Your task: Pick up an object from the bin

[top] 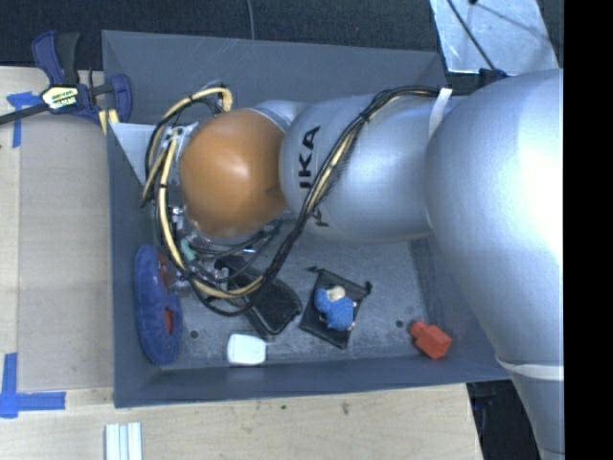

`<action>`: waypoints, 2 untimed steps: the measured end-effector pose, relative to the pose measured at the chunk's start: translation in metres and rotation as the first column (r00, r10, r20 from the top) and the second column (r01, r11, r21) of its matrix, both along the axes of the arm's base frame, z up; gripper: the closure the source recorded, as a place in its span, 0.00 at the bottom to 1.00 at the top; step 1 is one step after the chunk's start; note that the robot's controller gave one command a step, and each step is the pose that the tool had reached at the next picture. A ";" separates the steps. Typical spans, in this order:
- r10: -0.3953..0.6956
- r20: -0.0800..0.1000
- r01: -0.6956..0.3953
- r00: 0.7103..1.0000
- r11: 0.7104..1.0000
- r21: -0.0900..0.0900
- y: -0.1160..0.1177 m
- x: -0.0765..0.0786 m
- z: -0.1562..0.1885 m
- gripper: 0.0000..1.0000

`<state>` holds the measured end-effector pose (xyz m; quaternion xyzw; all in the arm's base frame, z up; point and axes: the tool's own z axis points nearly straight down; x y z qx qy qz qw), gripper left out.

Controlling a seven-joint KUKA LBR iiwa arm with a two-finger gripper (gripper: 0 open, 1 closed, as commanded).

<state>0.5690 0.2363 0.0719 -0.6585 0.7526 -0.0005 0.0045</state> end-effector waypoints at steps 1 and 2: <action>0.446 -0.003 -0.446 0.895 0.895 -0.001 -0.040 -0.007 -0.001 1.00; 0.469 0.002 -0.469 0.883 0.883 -0.004 -0.025 -0.017 0.084 1.00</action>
Offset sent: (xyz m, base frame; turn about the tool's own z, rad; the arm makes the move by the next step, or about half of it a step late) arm -0.0078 -0.0416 -0.0019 -0.4640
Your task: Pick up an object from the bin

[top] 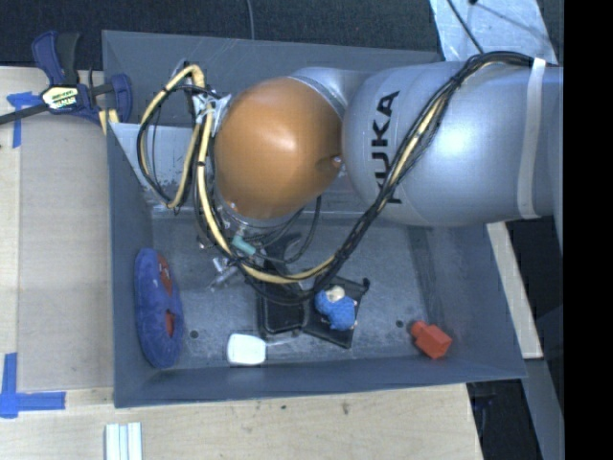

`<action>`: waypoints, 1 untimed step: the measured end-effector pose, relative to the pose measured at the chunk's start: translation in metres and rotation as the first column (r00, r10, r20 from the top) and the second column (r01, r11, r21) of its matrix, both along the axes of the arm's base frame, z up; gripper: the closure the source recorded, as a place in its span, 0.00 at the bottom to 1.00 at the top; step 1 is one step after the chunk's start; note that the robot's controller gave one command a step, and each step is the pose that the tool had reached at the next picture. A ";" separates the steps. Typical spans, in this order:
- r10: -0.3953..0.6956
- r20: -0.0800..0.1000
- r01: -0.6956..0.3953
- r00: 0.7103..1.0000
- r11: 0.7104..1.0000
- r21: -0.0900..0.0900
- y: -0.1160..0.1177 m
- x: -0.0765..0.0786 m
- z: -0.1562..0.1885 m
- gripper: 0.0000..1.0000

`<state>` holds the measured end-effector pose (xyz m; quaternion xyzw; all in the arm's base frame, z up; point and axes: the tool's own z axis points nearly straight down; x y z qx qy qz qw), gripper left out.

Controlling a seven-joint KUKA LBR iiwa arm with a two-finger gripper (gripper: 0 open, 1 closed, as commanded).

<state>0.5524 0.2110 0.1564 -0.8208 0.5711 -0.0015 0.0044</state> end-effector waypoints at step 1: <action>-0.333 -0.002 0.333 0.943 0.943 0.004 0.031 0.001 0.076 1.00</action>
Offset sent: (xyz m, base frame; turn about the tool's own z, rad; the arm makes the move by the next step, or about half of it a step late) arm -0.0007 0.0285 0.0723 0.3393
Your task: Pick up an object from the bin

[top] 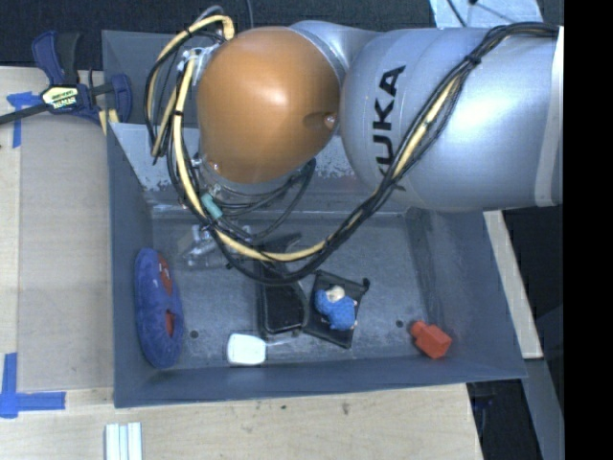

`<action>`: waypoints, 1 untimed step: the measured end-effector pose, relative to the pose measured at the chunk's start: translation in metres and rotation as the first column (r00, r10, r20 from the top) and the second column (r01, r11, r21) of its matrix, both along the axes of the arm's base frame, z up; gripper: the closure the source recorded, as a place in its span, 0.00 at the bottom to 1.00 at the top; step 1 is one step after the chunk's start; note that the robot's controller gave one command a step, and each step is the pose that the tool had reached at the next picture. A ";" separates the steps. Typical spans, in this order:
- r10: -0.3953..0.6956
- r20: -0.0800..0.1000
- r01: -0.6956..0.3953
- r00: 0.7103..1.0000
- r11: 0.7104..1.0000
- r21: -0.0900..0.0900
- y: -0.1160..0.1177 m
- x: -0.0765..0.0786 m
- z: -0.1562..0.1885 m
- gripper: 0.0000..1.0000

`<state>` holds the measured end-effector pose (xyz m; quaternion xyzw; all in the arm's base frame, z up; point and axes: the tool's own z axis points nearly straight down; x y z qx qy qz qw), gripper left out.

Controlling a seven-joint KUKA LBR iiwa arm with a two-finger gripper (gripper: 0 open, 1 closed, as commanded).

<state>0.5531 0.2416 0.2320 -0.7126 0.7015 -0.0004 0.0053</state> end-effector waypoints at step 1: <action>-0.188 -0.011 0.188 0.982 0.982 -0.009 -0.050 -0.018 -0.076 1.00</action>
Offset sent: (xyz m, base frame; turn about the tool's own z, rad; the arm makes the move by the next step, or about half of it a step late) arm -0.0177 -0.0484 -0.0745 0.1862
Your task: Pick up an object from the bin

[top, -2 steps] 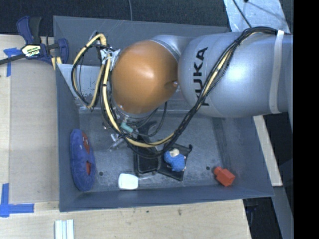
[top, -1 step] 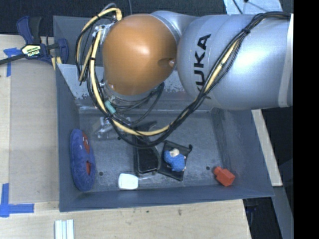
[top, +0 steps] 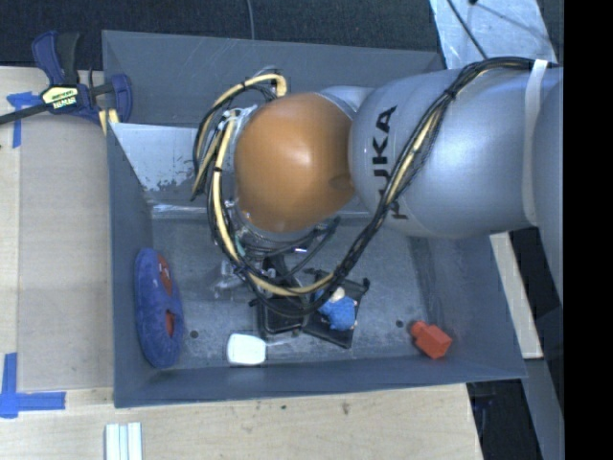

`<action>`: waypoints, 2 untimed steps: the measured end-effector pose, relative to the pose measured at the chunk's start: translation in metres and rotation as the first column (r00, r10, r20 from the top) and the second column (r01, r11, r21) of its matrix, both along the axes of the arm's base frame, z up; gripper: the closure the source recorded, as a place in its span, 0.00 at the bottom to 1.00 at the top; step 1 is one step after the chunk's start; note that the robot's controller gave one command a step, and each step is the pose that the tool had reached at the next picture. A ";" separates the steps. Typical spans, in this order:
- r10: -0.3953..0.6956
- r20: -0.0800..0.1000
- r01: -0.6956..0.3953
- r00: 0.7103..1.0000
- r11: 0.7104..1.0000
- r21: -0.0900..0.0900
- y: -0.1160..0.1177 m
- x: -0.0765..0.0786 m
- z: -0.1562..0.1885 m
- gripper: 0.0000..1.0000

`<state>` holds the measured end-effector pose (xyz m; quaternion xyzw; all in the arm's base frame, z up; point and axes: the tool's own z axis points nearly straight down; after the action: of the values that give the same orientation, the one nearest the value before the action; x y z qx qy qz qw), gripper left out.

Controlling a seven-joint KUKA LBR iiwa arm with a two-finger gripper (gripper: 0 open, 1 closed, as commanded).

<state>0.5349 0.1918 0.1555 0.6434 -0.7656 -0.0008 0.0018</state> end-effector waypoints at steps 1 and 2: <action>0.002 0.004 -0.002 1.000 1.000 0.002 0.001 0.001 0.002 0.00; -0.155 0.003 0.155 0.988 0.988 -0.001 -0.109 0.001 -0.023 0.00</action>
Offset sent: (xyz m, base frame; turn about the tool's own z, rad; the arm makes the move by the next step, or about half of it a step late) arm 0.0000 0.0000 0.0000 0.0000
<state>0.5356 0.0824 0.1324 0.5819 -0.8132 0.0008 0.0010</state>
